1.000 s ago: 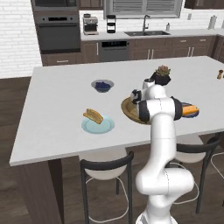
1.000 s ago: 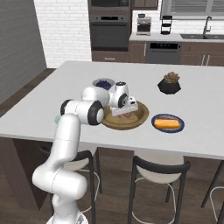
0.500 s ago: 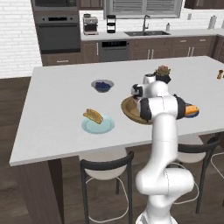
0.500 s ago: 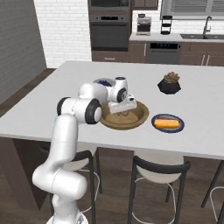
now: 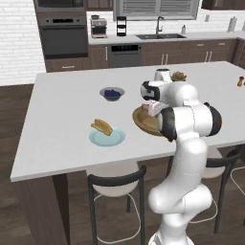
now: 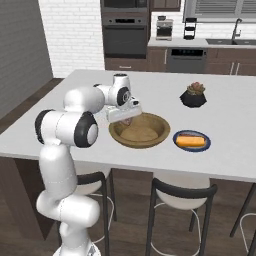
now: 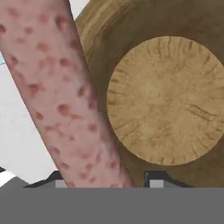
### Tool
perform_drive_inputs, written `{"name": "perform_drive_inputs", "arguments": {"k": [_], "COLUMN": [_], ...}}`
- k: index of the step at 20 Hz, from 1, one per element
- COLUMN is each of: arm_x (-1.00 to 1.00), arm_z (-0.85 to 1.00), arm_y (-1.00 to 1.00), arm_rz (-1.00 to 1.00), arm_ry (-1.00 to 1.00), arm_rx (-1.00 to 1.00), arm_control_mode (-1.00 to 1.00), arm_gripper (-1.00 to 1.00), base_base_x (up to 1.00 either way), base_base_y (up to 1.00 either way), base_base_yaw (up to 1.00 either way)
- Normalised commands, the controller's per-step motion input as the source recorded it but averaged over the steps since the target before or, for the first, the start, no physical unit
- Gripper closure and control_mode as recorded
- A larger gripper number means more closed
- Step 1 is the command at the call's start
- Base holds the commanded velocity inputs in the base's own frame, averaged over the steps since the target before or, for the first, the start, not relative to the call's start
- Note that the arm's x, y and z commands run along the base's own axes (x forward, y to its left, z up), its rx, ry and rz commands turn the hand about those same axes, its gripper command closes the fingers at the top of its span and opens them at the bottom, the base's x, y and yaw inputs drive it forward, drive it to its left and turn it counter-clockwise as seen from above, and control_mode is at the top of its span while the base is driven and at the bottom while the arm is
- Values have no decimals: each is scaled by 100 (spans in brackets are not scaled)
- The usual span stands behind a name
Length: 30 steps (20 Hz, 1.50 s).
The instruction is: Place one bun and one sausage from the bowl on each plate.
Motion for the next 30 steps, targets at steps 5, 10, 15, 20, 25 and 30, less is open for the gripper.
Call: {"name": "perform_drive_inputs", "arguments": {"k": [5,10,15,20,25,30], "arm_x": [-95,-28,2,4,52,74], "arm_z": [56,1,-10,-47,-47,-51], "arm_y": [100,100,100,100,54,10], "arm_rz": [26,20,15,8,9,2], "arm_ry": [10,2,4,5,2,0], "arm_rx": [-2,0,0,5,3,0], "arm_control_mode": [-100,-100,-100,-100,-100,-100], "arm_gripper": [100,100,100,100,100,100], "base_base_x": [0,0,0,0,0,0], "base_base_y": [0,0,0,0,0,0], "base_base_yaw": [0,0,0,0,0,0]}}
